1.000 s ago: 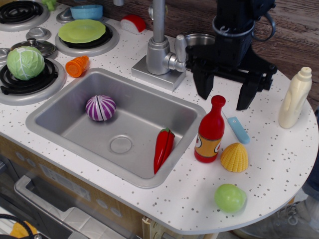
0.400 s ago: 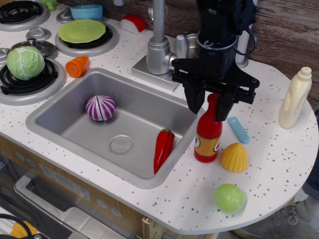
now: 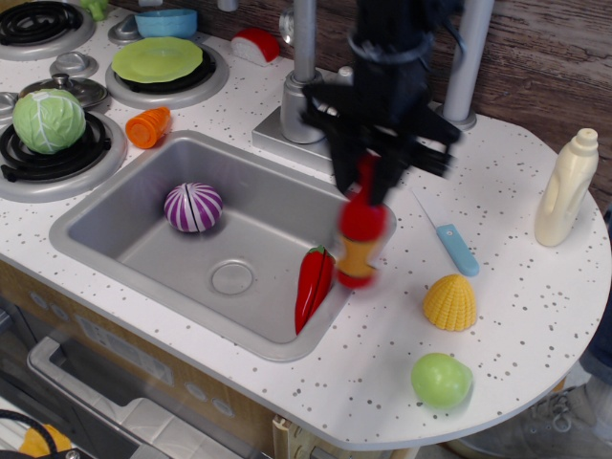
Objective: Put red bottle in sink
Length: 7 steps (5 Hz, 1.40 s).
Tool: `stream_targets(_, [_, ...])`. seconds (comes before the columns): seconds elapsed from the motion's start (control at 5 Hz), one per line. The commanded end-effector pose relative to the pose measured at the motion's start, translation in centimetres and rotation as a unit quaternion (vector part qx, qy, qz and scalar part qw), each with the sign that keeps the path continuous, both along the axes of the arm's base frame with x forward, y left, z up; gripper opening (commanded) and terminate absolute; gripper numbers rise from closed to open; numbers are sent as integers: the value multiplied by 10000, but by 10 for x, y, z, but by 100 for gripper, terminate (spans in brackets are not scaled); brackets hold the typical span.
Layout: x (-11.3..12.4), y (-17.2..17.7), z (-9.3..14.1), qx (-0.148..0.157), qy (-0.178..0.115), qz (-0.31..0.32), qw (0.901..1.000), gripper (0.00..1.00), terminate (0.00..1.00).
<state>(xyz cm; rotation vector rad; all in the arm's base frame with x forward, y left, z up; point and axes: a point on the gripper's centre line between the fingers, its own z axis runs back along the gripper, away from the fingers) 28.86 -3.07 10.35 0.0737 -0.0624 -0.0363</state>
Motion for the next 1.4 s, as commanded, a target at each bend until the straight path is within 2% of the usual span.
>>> stream_targets(0.0, [-3,65,27,856,-119,-498,9950,0,0])
stream_targets(0.2, [-5,92,1,926,-291,-725,9926,0,0])
stream_targets(0.4, [-7,91,-38,454,-533,-823,9941,0,0])
stream_targets(0.8, [-9,88,-66,169,-561,-1039,9929,0,0])
stream_targets(1.0, [-7,82,-77,-196,-216,-963,9949,0,0])
stream_targets(1.2, [-7,80,-81,-119,-157,-945,9953,100,100])
